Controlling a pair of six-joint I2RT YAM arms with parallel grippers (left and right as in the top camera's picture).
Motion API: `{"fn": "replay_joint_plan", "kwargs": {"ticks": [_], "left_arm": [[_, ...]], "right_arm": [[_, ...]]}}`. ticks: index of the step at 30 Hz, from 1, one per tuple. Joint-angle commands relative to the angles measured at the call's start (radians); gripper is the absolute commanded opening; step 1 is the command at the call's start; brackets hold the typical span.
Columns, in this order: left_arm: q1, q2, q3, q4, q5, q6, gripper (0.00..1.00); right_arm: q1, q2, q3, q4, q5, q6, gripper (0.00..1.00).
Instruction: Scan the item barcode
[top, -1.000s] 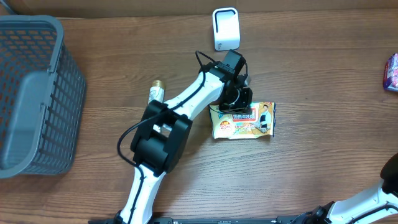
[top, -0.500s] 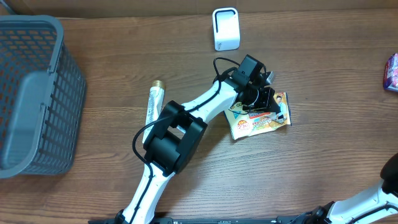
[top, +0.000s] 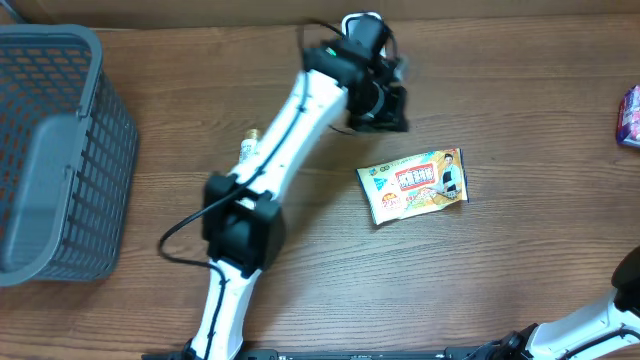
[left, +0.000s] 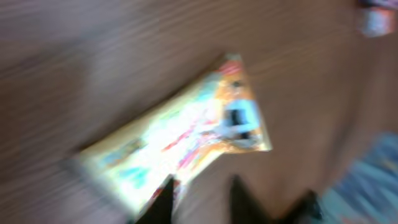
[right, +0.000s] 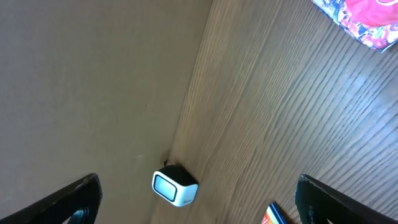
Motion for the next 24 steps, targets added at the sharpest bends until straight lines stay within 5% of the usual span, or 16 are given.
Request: {"fn": "replay_joint_plan", "kwargs": {"ticks": [1, 20, 24], "left_arm": [[0.048, -0.085, 0.070, -0.114, -0.383, 0.059, 0.95], [0.299, -0.089, 0.056, -0.343, -0.435, 0.059, 1.00], [0.291, -0.089, 0.056, -0.379, -0.281, 0.072, 1.00]], "right_arm": [[-0.001, -0.002, 0.000, 0.001, -0.005, -0.001, 1.00], [-0.001, -0.002, 0.000, 0.006, -0.025, 0.081, 1.00], [0.052, -0.002, -0.008, -0.083, -0.099, -0.071, 1.00]]}}
